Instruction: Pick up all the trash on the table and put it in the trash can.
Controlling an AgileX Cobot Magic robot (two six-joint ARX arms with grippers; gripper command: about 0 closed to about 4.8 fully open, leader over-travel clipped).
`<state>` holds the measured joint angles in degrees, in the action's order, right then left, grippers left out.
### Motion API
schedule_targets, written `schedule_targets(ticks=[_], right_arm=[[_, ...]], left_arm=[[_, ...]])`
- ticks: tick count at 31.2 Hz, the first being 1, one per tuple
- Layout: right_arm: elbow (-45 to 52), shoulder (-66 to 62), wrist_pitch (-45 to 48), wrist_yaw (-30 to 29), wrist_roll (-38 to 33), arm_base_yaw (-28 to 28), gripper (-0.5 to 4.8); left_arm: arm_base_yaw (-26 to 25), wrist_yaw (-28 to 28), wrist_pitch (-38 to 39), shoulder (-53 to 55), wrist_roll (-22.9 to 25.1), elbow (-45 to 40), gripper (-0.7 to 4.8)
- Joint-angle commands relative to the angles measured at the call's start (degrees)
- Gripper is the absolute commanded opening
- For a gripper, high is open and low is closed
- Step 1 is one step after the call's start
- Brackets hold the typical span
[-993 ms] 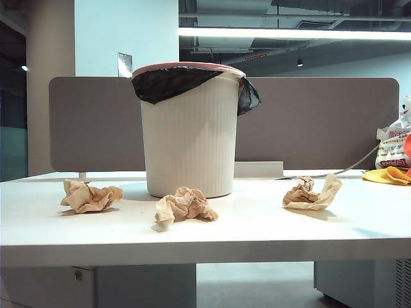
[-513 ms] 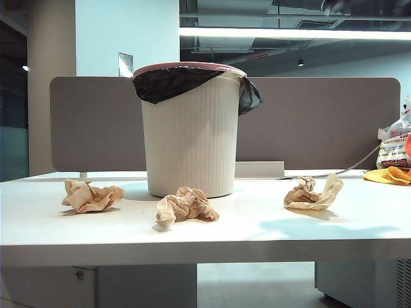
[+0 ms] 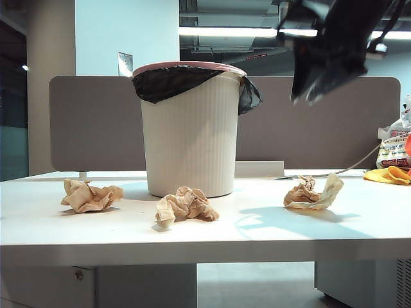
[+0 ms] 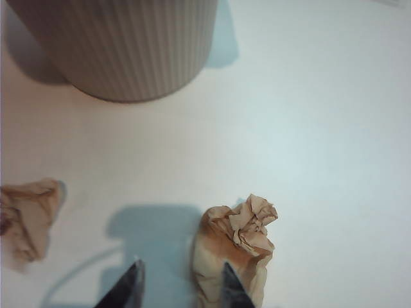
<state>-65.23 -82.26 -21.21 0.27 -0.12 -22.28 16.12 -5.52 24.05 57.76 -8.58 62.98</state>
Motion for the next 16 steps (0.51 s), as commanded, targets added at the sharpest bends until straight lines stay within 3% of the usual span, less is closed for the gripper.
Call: schedule_targets(ticks=[1, 3, 7, 9, 12, 16], right_arm=[[-0.20, -3.93, 0.28, 0.07, 0.39, 0.50, 3.00], [-0.20, -6.71, 0.42, 0.02, 0.63, 0.90, 3.61], [-0.24, -11.54, 1.95, 0.02, 2.82, 2.49, 4.79], [-0.35, -13.62, 2.49, 0.28, 2.97, 3.41, 4.79], [-0.35, -16.13, 3.72, 0.00, 2.95, 4.31, 4.79], [-0.35, -18.47, 4.81, -1.11, 2.95, 4.85, 4.79]], left_arm=[[1.81, -2.84, -1.07, 1.92, 0.24, 0.46, 0.00], [2.38, -5.03, -1.01, 3.23, 0.24, 0.46, 0.57], [3.39, -10.91, -1.03, 5.55, 0.24, 0.46, 0.78], [3.85, -11.98, -0.98, 6.54, 0.24, 0.46, 1.86], [4.44, -12.81, -0.94, 7.93, 0.44, 0.46, 4.74], [6.05, -13.40, -0.57, 9.11, 0.42, 0.46, 4.79]])
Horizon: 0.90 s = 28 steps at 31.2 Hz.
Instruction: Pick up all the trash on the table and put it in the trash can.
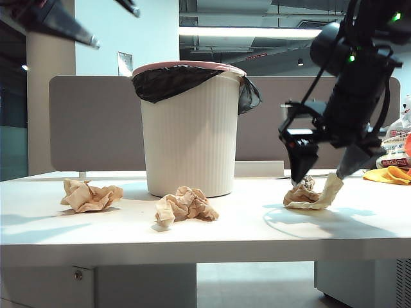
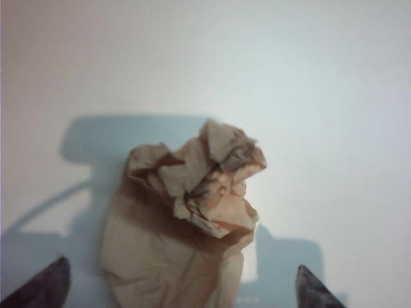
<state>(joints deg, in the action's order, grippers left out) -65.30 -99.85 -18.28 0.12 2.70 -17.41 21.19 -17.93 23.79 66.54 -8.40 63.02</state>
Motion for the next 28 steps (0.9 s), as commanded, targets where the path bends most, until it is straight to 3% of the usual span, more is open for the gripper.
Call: schedule_targets(ticks=[1, 12, 13, 17, 18, 28], right_arm=[[-0.28, -1.57, 2.36, -1.68, 0.15, -0.02, 4.79], [-0.24, -7.96, 4.42, -1.31, 0.07, 0.09, 4.79], [-0.22, -8.24, 4.28, -1.31, -0.02, 0.09, 4.49], [-0.20, -8.87, 3.72, -1.33, -0.83, 0.07, 0.20], [-0.20, -8.81, 3.69, -1.33, -0.92, 0.07, -0.08], [-3.17, 0.70, 2.34, -2.49, -1.18, -0.15, -0.02]], left_arm=[[1.46, -1.42, 0.00, 0.39, 0.26, 0.42, 4.79], [6.58, -1.16, 2.34, 1.90, 0.94, 0.39, 4.79], [6.56, -0.96, 2.73, 1.90, 0.94, 0.39, 4.79], [6.51, 0.37, 4.00, 1.90, 1.64, 0.39, 4.79], [6.51, 0.35, 4.37, 1.90, 2.38, 0.39, 4.79], [6.51, 1.64, 0.48, 1.77, 2.43, 0.42, 4.79]])
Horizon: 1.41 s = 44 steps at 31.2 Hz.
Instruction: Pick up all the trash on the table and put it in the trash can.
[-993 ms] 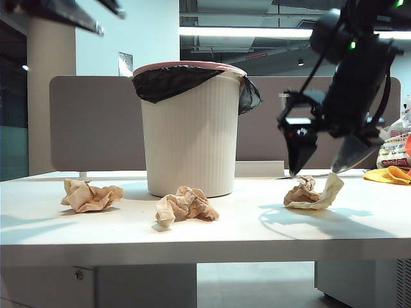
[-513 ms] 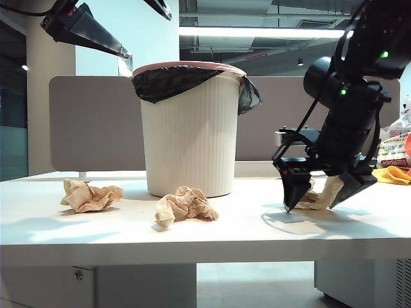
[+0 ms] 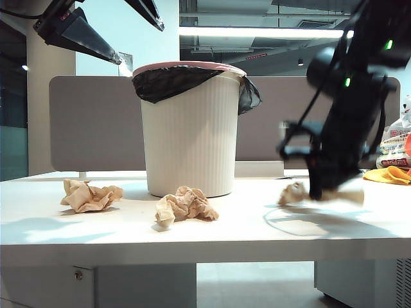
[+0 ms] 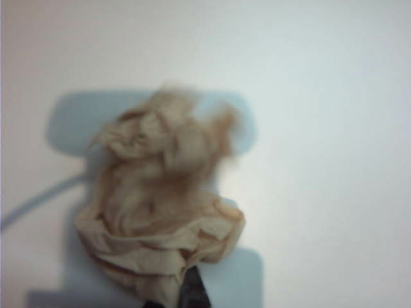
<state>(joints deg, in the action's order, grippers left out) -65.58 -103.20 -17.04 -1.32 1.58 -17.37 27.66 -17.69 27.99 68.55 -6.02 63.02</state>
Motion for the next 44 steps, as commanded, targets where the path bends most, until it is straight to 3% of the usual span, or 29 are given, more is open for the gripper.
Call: schedule_targets(ticks=[1, 12, 16, 25, 31, 44], right_arm=[[-4.46, 5.90, 0.28, -1.99, -0.07, -0.20, -0.02], [-32.92, 13.07, -4.31, -8.00, -0.07, -1.22, -0.02], [-44.59, 10.05, -3.74, -8.02, -0.09, -2.29, -0.02], [-64.52, -4.79, -3.76, -11.23, -3.17, -4.09, -0.02], [-69.37, -13.99, -3.48, -12.72, -3.54, -5.53, -0.02], [-69.68, -24.35, -1.68, -14.14, -3.43, -5.99, -0.01]], left_arm=[[0.04, 1.99, -5.46, -0.26, 0.00, 0.46, 4.79], [-0.02, 11.87, -12.26, 0.26, 0.42, 12.72, 4.79], [-0.02, 14.97, -12.24, 1.90, 4.57, 20.61, 4.79], [-0.11, 16.39, -6.80, 9.81, 7.96, 35.43, 4.79], [-0.74, 16.37, -4.50, 13.66, 8.98, 36.26, 4.79], [-4.35, 16.35, 8.44, 16.92, 8.59, 36.11, 4.79]])
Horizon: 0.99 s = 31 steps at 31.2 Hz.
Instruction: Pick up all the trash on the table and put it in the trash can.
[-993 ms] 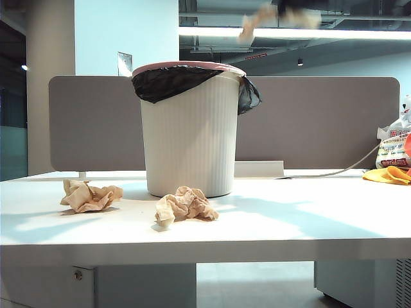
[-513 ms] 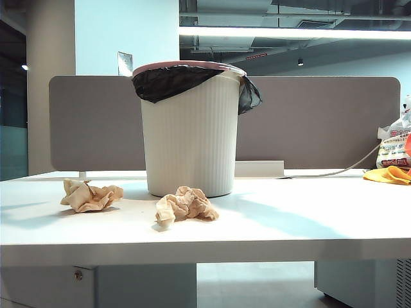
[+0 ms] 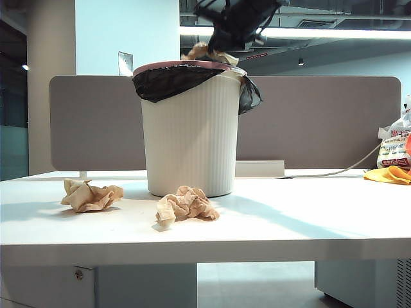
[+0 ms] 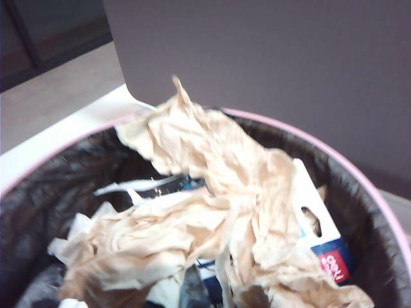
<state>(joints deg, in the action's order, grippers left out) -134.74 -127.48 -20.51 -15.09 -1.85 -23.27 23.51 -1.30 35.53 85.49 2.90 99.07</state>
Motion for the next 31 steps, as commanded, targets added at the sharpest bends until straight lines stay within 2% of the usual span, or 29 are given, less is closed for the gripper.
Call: schedule_targets(ticks=[1, 3, 4, 5, 6, 7, 8, 9, 15, 22, 26, 31], right_arm=[[-0.52, -0.15, 2.16, -0.37, 0.02, -0.09, -0.01], [-0.52, -0.15, 2.95, -0.33, 0.39, -0.09, 0.01], [-0.52, -0.15, 3.52, -0.33, 0.55, -0.09, 0.24], [-0.52, -0.13, 4.17, -0.35, 0.55, -0.13, 0.92], [-0.66, -0.13, 4.66, -0.42, 0.55, -0.26, 2.18], [-0.79, -0.13, 4.90, -0.52, 0.55, -0.26, 3.09], [-0.76, -0.13, 5.07, -0.55, 0.55, -0.26, 3.64], [-0.76, -0.11, 4.98, -0.66, 0.55, -0.26, 3.89], [-0.76, -0.11, 2.73, -1.81, 0.57, -0.26, 3.91], [-0.76, -0.04, -0.42, -0.92, 2.16, -0.26, 3.91], [-0.76, 0.44, -6.32, 6.38, 8.81, -0.48, 3.91], [-0.76, 1.99, -10.36, 18.49, 23.85, -2.56, 3.91]], left_arm=[[-0.22, -0.02, 1.03, 0.00, -0.33, 0.07, 4.79], [-0.22, 0.00, 1.01, -0.02, -0.33, 0.07, 4.79], [-0.22, 0.00, 1.03, -0.02, -0.33, 0.07, 4.79], [-0.22, 0.02, 1.05, -0.02, -0.33, 0.07, 4.79], [-0.22, 0.02, 1.09, -0.02, -0.33, 0.07, 4.79], [-0.22, 0.02, 1.09, -0.02, -0.33, 0.07, 4.79], [-0.22, 0.02, 1.11, -0.02, -0.33, 0.07, 4.79], [-0.22, 0.02, 1.11, -0.02, -0.33, 0.07, 4.79], [-0.22, 0.00, 1.73, -0.02, -0.33, 0.07, 4.79], [-0.22, 0.00, 6.14, -0.02, -0.33, 0.07, 4.79], [-0.22, 0.02, 8.81, -0.04, -0.31, 0.07, 4.79], [-0.22, -0.02, 9.60, -0.07, -0.35, 0.07, 4.79]])
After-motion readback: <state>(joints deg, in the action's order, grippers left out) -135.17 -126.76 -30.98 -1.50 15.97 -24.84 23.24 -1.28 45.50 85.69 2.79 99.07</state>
